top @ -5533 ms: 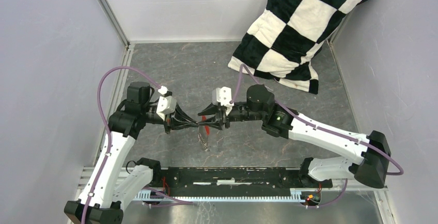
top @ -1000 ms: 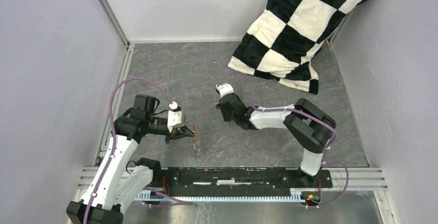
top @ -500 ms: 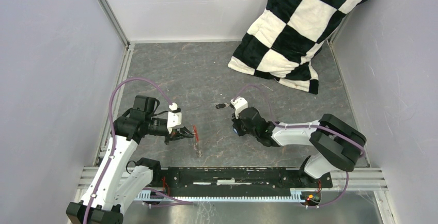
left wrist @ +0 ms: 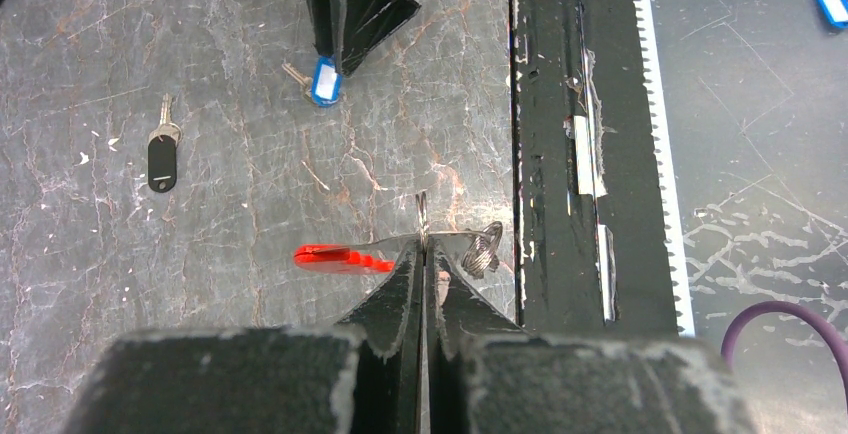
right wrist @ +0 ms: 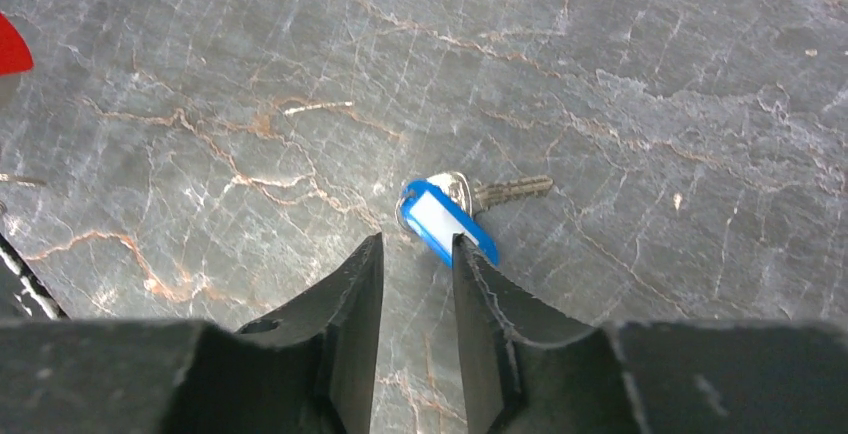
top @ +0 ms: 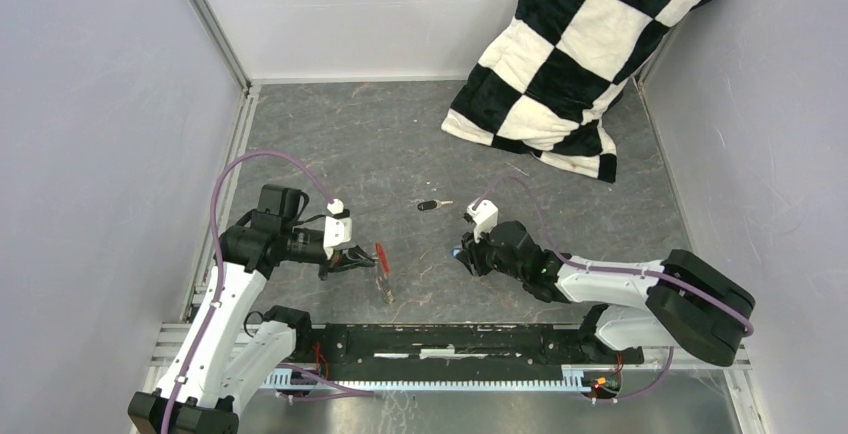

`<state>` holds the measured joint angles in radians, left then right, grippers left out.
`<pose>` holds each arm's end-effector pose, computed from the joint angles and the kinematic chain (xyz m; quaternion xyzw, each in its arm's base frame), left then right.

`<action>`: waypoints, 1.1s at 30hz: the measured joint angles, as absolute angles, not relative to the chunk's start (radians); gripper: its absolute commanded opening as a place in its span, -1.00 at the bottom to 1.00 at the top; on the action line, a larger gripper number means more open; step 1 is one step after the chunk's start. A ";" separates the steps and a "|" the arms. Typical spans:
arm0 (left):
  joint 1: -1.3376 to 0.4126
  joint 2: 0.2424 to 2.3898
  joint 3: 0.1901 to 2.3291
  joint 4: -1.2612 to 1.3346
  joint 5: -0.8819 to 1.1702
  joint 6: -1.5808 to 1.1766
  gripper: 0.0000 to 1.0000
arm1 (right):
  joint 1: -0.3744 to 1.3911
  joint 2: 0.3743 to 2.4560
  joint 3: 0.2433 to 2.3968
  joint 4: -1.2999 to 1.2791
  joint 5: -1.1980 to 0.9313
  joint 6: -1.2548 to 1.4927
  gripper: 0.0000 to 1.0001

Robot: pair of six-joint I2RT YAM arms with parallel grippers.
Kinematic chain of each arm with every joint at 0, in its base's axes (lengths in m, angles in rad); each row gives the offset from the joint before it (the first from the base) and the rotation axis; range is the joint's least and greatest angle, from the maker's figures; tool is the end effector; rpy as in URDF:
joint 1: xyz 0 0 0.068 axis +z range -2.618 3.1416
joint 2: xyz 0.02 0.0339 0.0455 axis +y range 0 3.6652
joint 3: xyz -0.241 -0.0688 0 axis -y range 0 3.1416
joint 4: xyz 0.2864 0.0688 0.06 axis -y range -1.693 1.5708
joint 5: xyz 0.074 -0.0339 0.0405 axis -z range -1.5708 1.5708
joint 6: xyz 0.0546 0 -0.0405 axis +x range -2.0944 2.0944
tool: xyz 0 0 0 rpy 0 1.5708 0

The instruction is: Put the keys on the keyring

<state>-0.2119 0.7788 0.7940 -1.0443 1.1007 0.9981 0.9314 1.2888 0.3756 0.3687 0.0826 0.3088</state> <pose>0.1705 -0.0865 0.2625 0.5822 0.5959 -0.3781 0.4037 0.1739 0.2263 0.0885 -0.2473 0.8348 0.2558 0.4201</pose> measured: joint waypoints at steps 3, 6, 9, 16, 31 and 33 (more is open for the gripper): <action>-0.212 0.779 0.794 -1.045 1.101 1.000 -0.96 | 0.931 1.262 0.344 0.369 0.083 0.309 -0.22; -0.212 0.779 0.794 -1.045 1.101 1.011 -0.96 | 0.931 1.264 0.329 0.369 0.083 0.309 -0.14; -0.212 0.778 0.794 -1.045 1.101 1.020 -0.96 | 0.929 1.287 0.327 0.381 0.082 0.307 -0.03; -0.212 0.775 0.794 -1.046 1.100 1.021 -0.96 | 0.907 1.380 0.360 0.414 0.077 0.269 0.04; -0.212 0.771 0.796 -1.046 1.100 1.021 -0.96 | 0.888 1.425 0.402 0.415 0.082 0.195 -0.66; -0.212 0.769 0.796 -1.046 1.099 1.021 -0.96 | 0.887 1.426 0.414 0.403 0.082 0.192 -0.71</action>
<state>-0.2119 0.7692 0.7959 -1.0458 1.0992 1.0206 0.8871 1.4261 0.4137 0.4034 0.0822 0.1917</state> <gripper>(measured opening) 0.033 0.187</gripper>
